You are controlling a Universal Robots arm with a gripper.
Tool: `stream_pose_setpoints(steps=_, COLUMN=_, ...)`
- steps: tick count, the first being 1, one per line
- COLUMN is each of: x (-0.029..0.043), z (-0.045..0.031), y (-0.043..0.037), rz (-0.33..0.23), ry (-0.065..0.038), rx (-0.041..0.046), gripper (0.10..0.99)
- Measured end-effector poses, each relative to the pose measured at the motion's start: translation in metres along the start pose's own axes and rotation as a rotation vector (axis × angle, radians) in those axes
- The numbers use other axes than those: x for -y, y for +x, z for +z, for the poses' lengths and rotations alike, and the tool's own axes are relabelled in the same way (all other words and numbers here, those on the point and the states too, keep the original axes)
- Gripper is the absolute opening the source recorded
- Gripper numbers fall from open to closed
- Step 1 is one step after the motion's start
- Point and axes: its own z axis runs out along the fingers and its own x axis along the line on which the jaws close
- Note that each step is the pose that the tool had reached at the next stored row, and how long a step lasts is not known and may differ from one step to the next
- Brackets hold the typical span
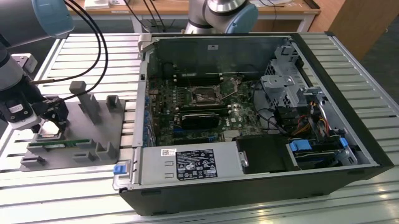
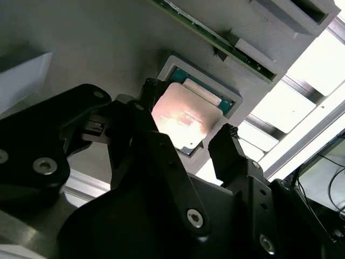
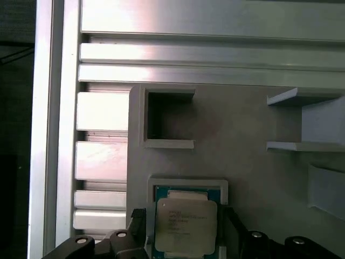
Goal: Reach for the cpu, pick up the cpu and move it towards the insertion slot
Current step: 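Pick up the cpu and move it towards the insertion slot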
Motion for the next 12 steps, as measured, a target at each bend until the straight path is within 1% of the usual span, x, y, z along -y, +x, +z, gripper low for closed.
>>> stream_pose_setpoints(steps=7, x=-0.0013, z=0.0005, y=0.0009, rz=0.0, ry=0.0, rx=-0.0001, gripper=0.659)
stream_pose_setpoints(steps=8, x=-0.0014, z=0.0006, y=0.0009, rz=0.0, ry=0.0, rx=-0.0002, gripper=0.588)
stream_pose_setpoints(steps=11, x=-0.0015, z=0.0007, y=0.0009, rz=0.0, ry=0.0, rx=-0.0004, gripper=0.573)
stream_pose_setpoints(steps=12, x=-0.0015, z=0.0008, y=0.0009, rz=0.0, ry=0.0, rx=-0.0003, gripper=0.541)
